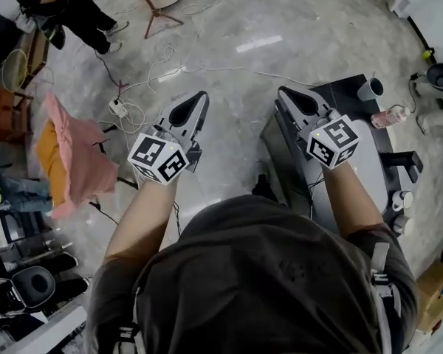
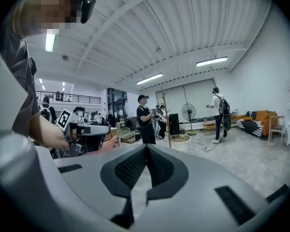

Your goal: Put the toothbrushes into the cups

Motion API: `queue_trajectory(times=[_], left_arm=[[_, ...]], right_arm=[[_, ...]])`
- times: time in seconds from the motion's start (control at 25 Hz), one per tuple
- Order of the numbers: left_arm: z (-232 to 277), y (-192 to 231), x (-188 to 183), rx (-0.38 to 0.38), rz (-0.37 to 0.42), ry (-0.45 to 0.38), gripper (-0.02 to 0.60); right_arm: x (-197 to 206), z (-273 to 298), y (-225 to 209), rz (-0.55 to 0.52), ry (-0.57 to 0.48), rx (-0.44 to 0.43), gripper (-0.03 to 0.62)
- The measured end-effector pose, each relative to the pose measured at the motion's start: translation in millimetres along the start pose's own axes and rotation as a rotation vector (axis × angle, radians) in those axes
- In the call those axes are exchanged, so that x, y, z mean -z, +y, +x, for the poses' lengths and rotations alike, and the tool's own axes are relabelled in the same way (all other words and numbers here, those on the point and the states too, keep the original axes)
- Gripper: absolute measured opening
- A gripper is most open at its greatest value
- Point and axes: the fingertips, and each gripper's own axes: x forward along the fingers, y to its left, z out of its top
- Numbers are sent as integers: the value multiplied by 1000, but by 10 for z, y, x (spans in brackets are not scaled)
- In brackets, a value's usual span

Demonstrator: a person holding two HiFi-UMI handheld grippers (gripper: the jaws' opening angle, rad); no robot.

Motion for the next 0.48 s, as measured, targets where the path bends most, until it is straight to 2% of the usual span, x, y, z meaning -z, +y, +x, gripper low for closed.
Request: queue_trajectory(times=[0.12,0.28,0.48], left_arm=[[-895,100,-153,-63,24,-13,5],[-1874,61,-299,-97,25,-31,5],[-2551,-104,-287,-93,-14,-60,5]], right_arm=[[-158,222,718,-38,-2,-41,-8],[-253,233,1599,-49,-1,-67,-7],[-280,-24,2266,-74,13,-59,-7]])
